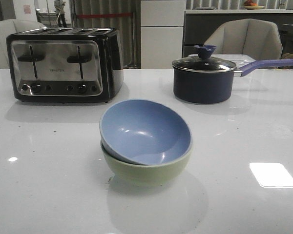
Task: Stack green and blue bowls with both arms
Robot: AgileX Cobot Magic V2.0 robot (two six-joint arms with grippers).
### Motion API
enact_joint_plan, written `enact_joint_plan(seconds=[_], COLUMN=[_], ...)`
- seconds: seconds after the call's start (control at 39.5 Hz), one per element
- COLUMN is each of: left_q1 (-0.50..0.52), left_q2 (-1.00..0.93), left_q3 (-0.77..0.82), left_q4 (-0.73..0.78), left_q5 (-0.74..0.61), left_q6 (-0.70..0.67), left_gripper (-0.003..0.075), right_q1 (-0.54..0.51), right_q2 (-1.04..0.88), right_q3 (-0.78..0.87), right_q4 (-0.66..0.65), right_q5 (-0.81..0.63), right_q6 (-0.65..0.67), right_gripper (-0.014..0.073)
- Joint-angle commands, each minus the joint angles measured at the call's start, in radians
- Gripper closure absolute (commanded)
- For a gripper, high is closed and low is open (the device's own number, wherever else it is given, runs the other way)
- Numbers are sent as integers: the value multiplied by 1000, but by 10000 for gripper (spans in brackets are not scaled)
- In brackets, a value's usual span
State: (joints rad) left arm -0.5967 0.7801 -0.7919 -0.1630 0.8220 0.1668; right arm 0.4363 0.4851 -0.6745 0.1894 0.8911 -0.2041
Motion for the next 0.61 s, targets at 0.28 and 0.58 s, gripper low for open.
enact_joint_plan(seconds=[0.28,0.58], left_q1=[-9,-9], left_q2=[-185,-181], left_q3=[103,103], left_q4=[-4,51], left_q5=[-122,-128], left_q6=[-4,-4], left_gripper=[209,209], right_q1=[-3,-3], right_q2=[4,4], right_q3=[-26,-26], right_q4=[6,-1], right_q5=[-65,-55], right_q6=[-1,-1], right_gripper=[147,147])
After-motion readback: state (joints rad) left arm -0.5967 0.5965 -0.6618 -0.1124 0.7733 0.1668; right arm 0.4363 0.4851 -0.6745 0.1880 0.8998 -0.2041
